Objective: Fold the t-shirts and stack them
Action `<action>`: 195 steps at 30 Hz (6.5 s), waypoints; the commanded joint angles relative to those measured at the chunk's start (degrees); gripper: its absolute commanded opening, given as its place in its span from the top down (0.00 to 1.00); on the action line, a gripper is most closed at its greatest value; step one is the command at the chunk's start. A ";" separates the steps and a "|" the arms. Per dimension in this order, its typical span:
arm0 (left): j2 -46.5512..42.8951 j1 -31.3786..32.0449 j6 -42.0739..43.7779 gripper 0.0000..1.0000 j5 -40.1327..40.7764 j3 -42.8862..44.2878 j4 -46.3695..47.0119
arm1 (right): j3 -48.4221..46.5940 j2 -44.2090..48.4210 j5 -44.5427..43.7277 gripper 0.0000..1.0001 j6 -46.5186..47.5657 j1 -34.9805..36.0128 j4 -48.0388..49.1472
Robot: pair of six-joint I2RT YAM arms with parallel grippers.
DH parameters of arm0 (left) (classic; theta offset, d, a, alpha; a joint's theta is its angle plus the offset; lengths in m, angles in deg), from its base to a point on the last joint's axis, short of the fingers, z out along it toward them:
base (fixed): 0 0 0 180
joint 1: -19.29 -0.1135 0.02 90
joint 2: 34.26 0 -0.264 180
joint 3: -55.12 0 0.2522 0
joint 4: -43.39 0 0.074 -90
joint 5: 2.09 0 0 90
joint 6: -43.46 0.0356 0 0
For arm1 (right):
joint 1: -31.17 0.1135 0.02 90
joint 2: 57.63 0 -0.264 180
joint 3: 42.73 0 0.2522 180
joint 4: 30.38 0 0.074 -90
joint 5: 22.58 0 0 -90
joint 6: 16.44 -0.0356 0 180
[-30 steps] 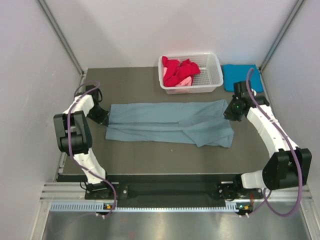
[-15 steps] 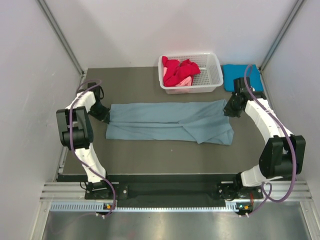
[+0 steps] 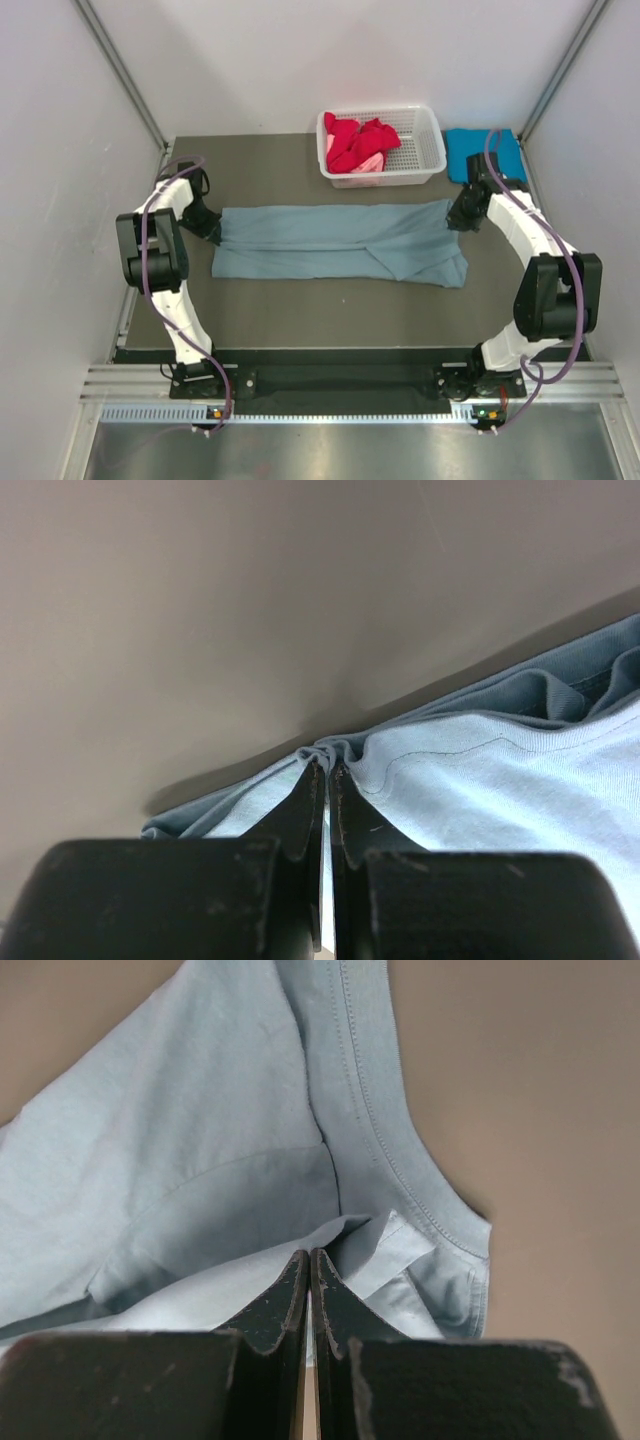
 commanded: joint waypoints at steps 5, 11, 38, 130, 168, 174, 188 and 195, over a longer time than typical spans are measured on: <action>1.58 0.08 -0.42 0.99 0.46 2.91 1.47 | -3.94 -3.51 0.85 1.00 1.56 -1.53 3.63; 1.41 0.16 0.11 0.80 -1.04 4.05 2.36 | -6.57 -8.17 1.55 0.97 2.18 -1.71 5.13; -30.32 0.69 9.51 0.68 -26.54 -26.70 18.09 | 17.14 13.79 9.11 0.48 8.68 -9.53 -1.20; -33.67 -1.42 15.84 0.61 -18.53 -25.91 9.91 | 17.32 -0.88 17.54 0.49 -0.19 -3.99 12.06; -25.22 -1.50 14.35 0.61 -20.64 -19.06 12.37 | 5.12 -6.33 18.08 0.67 0.06 -3.99 8.29; -25.14 -1.51 14.26 0.61 -20.90 -18.79 12.55 | 3.44 -7.82 17.37 0.69 1.30 -4.08 7.76; -25.22 -1.42 13.47 0.61 -20.90 -18.97 12.73 | 3.88 -11.08 18.69 0.84 2.09 -3.99 9.26; -24.44 -1.42 12.85 0.61 -21.60 -18.88 13.60 | -0.25 -10.37 24.13 1.00 -2.38 -3.82 12.07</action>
